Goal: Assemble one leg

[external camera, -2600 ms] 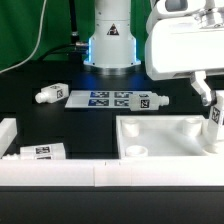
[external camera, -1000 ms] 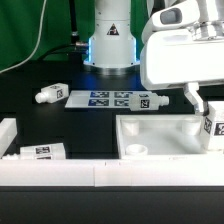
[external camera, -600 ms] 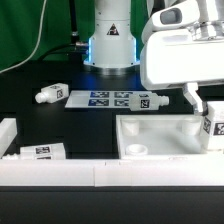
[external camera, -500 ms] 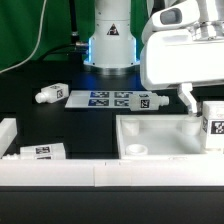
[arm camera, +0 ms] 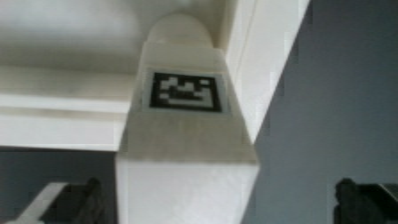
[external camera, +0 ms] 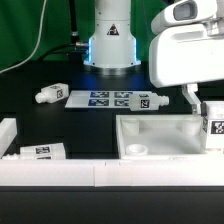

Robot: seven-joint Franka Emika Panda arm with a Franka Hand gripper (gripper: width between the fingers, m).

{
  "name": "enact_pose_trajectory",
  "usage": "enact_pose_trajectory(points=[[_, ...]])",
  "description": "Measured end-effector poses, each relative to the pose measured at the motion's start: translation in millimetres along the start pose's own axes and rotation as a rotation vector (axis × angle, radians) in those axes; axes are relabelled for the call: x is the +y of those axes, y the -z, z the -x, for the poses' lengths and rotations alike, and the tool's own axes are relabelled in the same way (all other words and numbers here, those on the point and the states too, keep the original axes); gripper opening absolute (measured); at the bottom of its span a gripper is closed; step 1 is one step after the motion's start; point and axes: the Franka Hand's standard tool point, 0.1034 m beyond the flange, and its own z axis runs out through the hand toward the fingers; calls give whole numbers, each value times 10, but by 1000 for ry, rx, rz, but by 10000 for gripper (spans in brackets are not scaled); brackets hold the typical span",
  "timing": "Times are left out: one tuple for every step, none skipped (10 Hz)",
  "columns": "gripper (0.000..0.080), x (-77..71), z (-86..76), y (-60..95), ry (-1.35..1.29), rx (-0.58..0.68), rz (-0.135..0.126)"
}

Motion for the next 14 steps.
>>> enact_pose_trajectory(points=[[648, 5, 10, -8, -17, -66, -5], [649, -9, 44, -27, -36, -146, -12], [649, 11, 33, -62, -56, -185, -18], [649, 43, 55, -85, -61, -188, -16], [649, 34, 54, -84, -68, -188, -15], [535, 33, 55, -86, -86, -189, -13], [358, 38, 55, -86, -85, -189, -13], [358, 44, 54, -85, -120, -188, -9], [299, 69, 55, -86, -220, -189, 3], [299, 75, 55, -86, -278, -189, 9], [298, 80, 55, -86, -339, -189, 14], [298, 87, 57, -87, -417, -188, 23], [298, 99, 68, -101, -508, -180, 33], [295, 107, 77, -99, -680, -177, 48]])
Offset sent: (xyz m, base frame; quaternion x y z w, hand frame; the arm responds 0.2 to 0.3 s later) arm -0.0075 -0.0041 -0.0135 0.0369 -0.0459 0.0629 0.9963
